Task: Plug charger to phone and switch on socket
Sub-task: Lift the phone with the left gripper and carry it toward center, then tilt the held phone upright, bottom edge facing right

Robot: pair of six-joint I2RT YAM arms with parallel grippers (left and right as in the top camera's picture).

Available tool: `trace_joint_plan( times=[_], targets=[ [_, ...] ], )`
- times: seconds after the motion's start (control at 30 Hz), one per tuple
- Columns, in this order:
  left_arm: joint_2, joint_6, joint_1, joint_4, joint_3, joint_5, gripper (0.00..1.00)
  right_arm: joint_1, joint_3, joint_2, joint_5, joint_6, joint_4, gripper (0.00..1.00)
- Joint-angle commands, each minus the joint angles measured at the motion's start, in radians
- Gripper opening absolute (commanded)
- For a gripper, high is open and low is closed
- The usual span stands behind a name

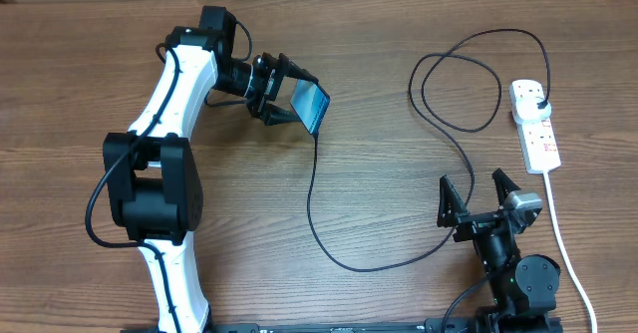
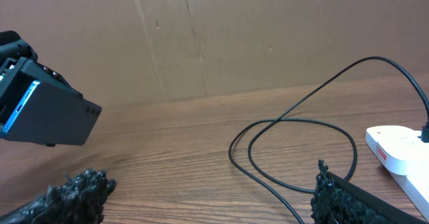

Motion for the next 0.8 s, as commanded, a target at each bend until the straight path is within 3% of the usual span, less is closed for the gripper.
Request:
trace_joint_plan(
  times=[0.0,0.77],
  targets=[
    [0.002,-0.040,0.003,0.000,0.035,0.101,0.39,0.006,-0.011,-0.008,0.006,-0.001,0.003,1.00],
    [0.002,-0.089,0.004,0.000,0.035,0.149,0.38,0.006,-0.011,-0.008,0.006,-0.001,0.003,1.00]
  ],
)
